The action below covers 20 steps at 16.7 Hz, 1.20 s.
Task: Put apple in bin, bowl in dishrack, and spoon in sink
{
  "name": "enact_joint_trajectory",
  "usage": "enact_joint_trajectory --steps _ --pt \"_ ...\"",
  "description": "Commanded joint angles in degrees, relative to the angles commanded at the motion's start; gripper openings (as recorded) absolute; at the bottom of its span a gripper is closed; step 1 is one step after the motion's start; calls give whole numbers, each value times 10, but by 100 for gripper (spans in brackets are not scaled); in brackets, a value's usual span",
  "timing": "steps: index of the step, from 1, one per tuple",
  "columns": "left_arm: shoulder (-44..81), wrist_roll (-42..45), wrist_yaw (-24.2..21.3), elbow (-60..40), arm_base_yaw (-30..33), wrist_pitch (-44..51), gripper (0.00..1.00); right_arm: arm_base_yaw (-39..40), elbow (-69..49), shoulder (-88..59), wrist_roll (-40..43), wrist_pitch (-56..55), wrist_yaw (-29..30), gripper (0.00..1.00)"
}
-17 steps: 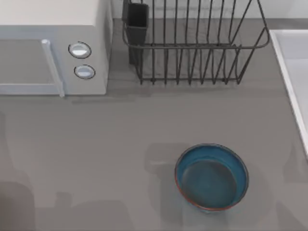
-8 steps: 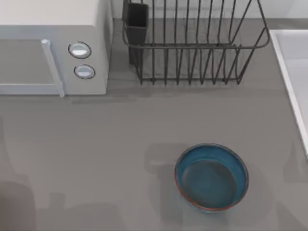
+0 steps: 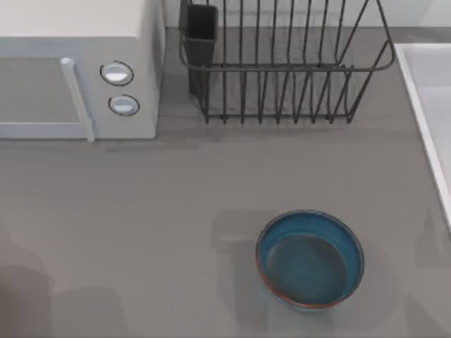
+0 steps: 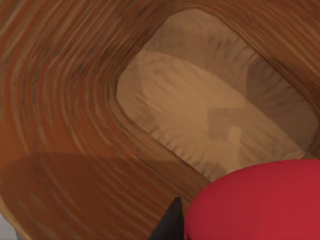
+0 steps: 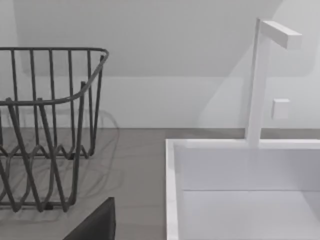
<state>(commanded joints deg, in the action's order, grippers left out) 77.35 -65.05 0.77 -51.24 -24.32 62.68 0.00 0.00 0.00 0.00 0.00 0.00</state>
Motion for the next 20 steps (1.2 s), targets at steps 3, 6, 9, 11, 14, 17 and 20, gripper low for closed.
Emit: enact_joint_trajectory --steps 3,6,9,11,14,17,20 --pt "0 0 0 0 0 0 0 0 0 0 0 0 0 100" --pt "0 0 0 0 0 0 23 0 0 0 0 0 0 100" --pt "0 0 0 0 0 0 45 0 0 0 0 0 0 100" --pt "0 0 0 0 0 0 60 0 0 0 0 0 0 100" --pt "0 0 0 0 0 0 83 0 0 0 0 0 0 100" --pt "0 0 0 0 0 0 100 0 0 0 0 0 0 100" --pt "0 0 0 0 0 0 100 0 0 0 0 0 0 100"
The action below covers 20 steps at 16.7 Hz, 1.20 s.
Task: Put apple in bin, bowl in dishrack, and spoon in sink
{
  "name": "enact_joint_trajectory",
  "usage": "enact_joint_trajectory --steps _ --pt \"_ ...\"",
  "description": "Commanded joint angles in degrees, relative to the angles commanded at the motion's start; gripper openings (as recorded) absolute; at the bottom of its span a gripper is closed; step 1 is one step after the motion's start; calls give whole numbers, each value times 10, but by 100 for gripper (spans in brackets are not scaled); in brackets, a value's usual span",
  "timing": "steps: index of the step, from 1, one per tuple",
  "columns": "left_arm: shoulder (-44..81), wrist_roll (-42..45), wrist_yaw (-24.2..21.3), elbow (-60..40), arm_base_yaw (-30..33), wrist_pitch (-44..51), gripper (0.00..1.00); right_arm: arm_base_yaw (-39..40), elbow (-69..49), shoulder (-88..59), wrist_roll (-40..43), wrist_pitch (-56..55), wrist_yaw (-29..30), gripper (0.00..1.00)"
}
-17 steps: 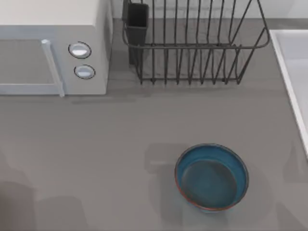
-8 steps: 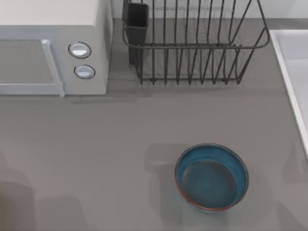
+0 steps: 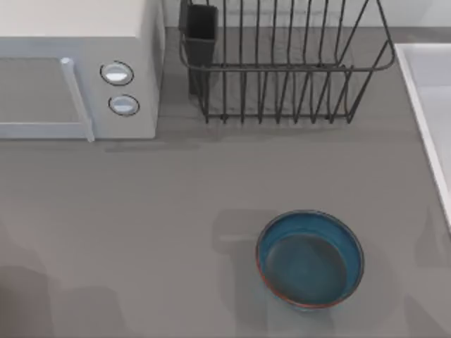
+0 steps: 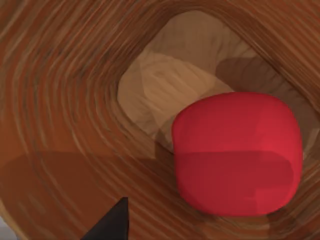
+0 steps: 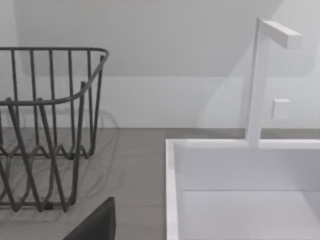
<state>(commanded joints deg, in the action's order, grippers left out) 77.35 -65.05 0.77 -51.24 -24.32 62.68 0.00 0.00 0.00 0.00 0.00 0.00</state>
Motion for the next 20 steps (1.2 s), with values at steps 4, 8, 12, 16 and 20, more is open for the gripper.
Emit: enact_joint_trajectory --steps 4,8,12,16,20 --pt "0 0 0 0 0 0 100 0 0 0 0 0 0 100" --pt "-17 16 0 14 6 -18 100 0 0 0 0 0 0 100" --pt "-119 97 -1 80 33 -108 100 0 0 0 0 0 0 100" --pt "-312 244 1 195 83 -245 100 0 0 0 0 0 0 100" --pt "-538 432 -1 332 150 -409 100 0 0 0 0 0 0 100"
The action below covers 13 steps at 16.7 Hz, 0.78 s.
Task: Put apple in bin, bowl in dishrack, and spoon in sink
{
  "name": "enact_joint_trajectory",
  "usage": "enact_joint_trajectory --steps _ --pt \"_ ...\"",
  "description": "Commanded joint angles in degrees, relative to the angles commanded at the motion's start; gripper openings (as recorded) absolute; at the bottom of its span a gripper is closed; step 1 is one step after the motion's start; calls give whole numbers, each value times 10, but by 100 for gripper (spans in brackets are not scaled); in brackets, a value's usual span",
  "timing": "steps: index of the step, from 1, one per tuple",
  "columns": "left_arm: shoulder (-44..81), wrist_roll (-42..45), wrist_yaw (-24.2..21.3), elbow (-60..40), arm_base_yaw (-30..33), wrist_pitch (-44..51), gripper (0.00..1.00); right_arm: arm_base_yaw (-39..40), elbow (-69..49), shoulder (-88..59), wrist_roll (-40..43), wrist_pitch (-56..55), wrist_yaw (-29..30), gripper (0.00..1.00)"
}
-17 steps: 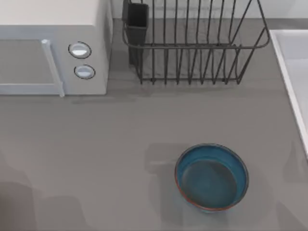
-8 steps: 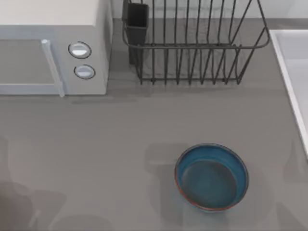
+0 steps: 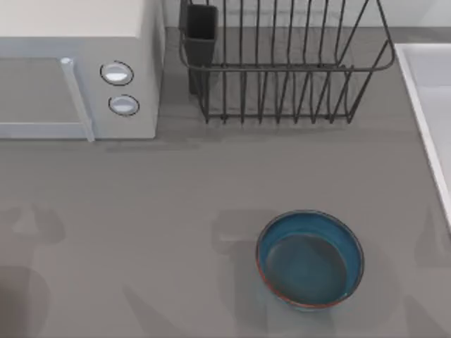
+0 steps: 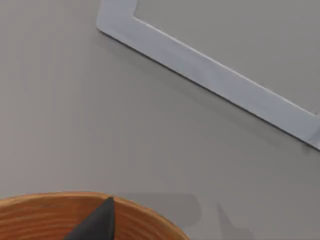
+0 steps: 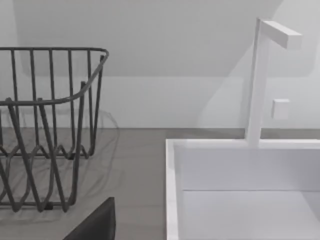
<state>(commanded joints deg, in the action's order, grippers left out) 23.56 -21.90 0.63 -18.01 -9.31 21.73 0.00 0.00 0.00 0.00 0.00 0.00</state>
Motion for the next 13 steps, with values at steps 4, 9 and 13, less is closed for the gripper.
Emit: enact_joint_trajectory --steps 4,9,13 --pt "-165 151 -5 119 61 -148 100 0 0 0 0 0 0 100" --pt "-236 219 -6 180 93 -217 100 0 0 0 0 0 0 100" --pt "-236 219 -6 180 93 -217 100 0 0 0 0 0 0 100"
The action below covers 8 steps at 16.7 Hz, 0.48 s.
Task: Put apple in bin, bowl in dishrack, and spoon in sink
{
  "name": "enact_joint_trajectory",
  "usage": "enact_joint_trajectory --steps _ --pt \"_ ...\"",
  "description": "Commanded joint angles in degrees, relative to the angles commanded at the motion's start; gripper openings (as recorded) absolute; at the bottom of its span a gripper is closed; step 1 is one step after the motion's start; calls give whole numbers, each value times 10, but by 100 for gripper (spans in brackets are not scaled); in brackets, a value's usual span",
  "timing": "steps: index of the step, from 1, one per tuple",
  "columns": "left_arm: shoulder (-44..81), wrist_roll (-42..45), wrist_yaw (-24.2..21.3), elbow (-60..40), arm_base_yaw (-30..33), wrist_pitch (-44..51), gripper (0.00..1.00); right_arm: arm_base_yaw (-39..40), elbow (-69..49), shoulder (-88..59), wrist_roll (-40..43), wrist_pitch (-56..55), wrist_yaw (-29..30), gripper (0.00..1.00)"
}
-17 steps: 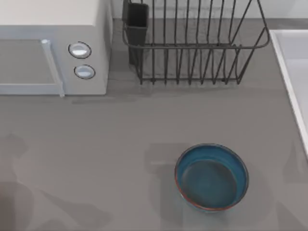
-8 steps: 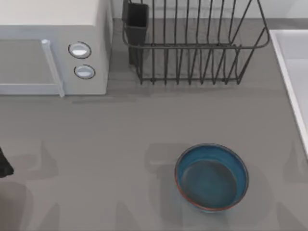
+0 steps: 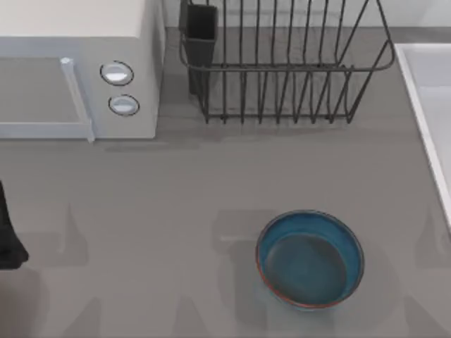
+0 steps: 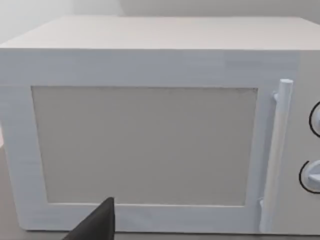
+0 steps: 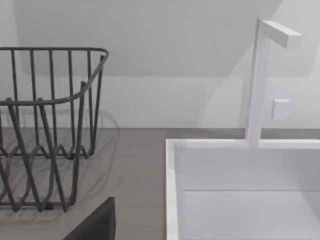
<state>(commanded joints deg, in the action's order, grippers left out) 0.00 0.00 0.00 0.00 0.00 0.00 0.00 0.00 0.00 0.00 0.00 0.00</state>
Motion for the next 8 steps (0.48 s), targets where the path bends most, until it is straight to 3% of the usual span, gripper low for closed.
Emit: enact_joint_trajectory --steps 4,8 --pt "0 0 0 0 0 0 100 13 -30 -35 -14 29 1 100" --pt "0 0 0 0 0 0 100 56 -134 -164 -59 122 1 100"
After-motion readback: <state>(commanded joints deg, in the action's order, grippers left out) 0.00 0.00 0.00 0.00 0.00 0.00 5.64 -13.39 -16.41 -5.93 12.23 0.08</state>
